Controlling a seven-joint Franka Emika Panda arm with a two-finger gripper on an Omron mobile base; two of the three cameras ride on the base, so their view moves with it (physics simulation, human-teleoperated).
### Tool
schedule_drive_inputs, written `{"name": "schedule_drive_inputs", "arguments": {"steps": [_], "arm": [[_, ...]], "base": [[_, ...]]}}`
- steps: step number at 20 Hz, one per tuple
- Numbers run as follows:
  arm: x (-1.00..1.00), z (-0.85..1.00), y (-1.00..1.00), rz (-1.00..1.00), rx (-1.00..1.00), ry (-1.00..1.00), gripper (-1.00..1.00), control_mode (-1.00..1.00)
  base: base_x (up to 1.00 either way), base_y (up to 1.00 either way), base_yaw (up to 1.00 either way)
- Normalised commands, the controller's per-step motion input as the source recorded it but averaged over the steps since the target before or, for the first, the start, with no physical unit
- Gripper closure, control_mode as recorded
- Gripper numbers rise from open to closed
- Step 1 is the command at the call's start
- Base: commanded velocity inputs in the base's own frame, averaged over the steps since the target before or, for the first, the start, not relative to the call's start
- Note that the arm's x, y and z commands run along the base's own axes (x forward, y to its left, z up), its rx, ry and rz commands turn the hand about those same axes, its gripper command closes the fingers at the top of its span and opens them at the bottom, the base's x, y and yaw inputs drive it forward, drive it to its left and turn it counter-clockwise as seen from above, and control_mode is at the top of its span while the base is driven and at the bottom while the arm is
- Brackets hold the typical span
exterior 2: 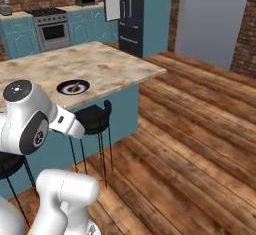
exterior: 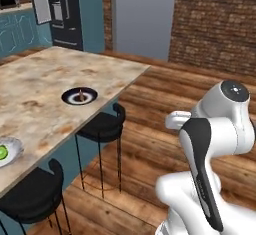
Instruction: Pick up the kiwi and banana from the fridge and place one fruit on each plate on the dining counter.
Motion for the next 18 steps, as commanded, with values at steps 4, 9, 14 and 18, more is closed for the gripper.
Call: {"name": "schedule_drive_inputs", "arguments": {"steps": [4, 9, 14, 18], "arm": [[0.00, 0.00, 0.00, 0.00, 0.00, 0.00, -1.00, 1.00], [0.00, 0.00, 0.00, 0.00, 0.00, 0.00, -1.00, 1.00], [0.00, 0.00, 0.00, 0.00, 0.00, 0.00, -1.00, 1.00], [0.00, 0.00, 0.00, 0.00, 0.00, 0.00, -1.00, 1.00]], "base": [[0.12, -0.93, -0.34], [0.69, -0.72, -0.07], [1.00, -0.73, 0.16], [1.00, -0.78, 0.26]]}}
